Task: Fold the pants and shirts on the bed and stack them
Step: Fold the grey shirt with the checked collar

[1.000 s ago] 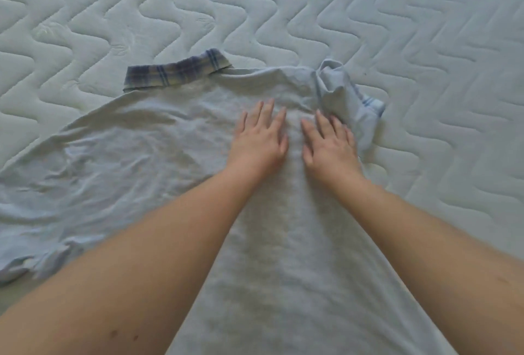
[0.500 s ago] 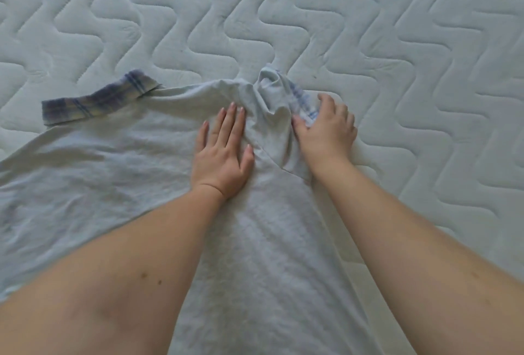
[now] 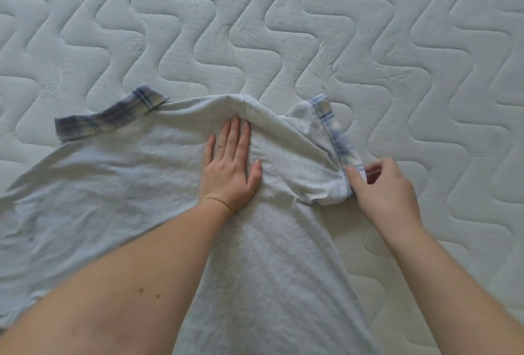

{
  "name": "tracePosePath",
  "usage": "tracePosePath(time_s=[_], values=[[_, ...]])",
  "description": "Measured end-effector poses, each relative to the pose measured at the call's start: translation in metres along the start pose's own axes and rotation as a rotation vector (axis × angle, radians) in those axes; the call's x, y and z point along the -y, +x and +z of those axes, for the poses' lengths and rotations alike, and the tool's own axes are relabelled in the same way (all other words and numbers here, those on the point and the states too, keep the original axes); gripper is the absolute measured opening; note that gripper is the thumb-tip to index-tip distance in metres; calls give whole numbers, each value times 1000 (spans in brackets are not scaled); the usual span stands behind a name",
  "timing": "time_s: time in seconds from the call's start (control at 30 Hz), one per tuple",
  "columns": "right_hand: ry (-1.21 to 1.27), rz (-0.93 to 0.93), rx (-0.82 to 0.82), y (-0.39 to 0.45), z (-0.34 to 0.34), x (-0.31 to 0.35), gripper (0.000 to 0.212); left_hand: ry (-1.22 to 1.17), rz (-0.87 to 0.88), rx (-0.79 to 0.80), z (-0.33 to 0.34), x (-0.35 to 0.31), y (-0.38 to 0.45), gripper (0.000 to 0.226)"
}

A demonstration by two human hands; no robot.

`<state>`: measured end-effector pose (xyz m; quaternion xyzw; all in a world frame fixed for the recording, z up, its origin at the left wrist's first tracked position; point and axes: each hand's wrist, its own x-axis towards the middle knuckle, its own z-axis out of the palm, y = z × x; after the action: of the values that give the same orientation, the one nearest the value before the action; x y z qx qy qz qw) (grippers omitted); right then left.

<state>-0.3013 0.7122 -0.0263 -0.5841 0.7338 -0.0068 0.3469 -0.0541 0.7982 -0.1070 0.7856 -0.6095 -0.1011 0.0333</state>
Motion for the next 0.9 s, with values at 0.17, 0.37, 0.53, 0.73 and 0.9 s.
tracePosePath(time_s=[0.17,0.37,0.53,0.73,0.9], values=[[232,-283,-114,28,3,47,36,-1,2,-13,2,0,0,72],[214,-265,192,80,12,106,26,5,17,-33,2,0,1,72],[207,-206,-160,106,-19,93,19,-9,17,-48,-1,0,1,72],[78,-56,-214,100,-25,62,23,-23,16,-34,-1,0,0,72],[-136,-433,-300,78,-9,100,31,-19,17,-24,-2,1,0,72]])
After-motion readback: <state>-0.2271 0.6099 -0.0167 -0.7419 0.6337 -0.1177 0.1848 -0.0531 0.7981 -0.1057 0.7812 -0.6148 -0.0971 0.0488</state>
